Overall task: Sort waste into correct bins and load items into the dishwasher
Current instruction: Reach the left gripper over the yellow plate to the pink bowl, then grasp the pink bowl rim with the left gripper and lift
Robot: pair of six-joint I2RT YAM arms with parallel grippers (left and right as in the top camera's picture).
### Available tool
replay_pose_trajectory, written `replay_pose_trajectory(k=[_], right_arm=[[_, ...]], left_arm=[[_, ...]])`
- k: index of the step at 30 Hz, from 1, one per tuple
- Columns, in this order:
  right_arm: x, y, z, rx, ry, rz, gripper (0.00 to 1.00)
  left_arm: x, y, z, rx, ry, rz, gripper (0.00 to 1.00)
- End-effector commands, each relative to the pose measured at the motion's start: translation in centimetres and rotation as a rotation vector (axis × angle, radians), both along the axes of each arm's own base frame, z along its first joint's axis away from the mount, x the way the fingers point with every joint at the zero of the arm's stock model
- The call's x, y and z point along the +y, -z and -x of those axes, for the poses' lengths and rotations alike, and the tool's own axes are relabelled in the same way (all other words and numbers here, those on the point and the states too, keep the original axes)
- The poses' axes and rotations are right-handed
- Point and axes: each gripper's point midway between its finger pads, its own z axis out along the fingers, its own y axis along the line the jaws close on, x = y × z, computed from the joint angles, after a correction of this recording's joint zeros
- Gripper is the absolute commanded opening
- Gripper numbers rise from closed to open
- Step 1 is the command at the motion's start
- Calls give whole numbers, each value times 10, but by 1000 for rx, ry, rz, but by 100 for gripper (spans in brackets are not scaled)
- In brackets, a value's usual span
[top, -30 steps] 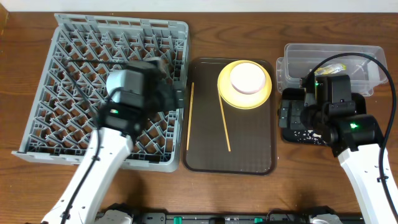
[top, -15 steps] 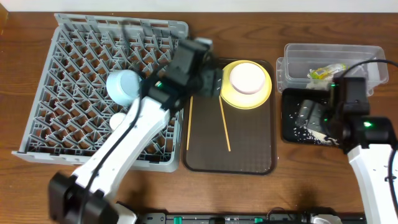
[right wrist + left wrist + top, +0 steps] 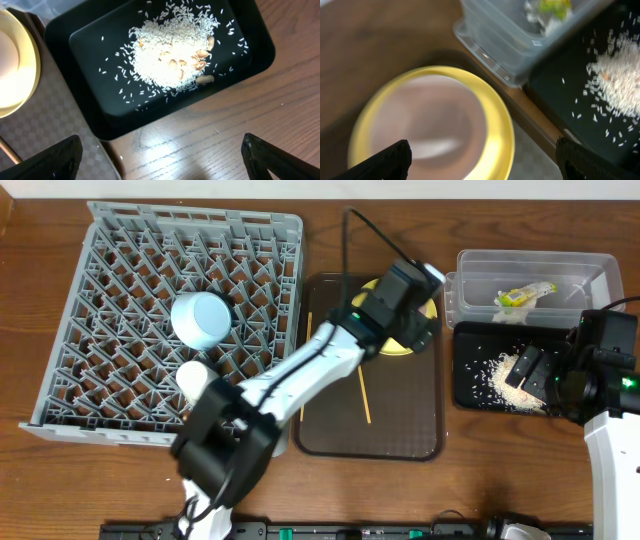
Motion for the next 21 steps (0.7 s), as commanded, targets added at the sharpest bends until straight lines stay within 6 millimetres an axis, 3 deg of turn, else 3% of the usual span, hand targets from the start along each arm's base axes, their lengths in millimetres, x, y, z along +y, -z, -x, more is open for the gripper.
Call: replay_pose_trajectory(k=[1, 7, 18, 21], right_arm=[[-1, -5, 1, -8, -11, 2, 99], [0, -4, 3, -2, -18, 3, 99], [0, -3, 4, 6, -22, 3, 99], [0, -3, 5, 10, -22, 2, 99]], left_arm=[[-11, 28, 1, 15, 36, -33, 92], [-10, 61, 1, 59, 35, -75, 90], [23, 91, -9, 57, -70, -217, 53], [32, 96, -8, 73, -84, -250, 47]])
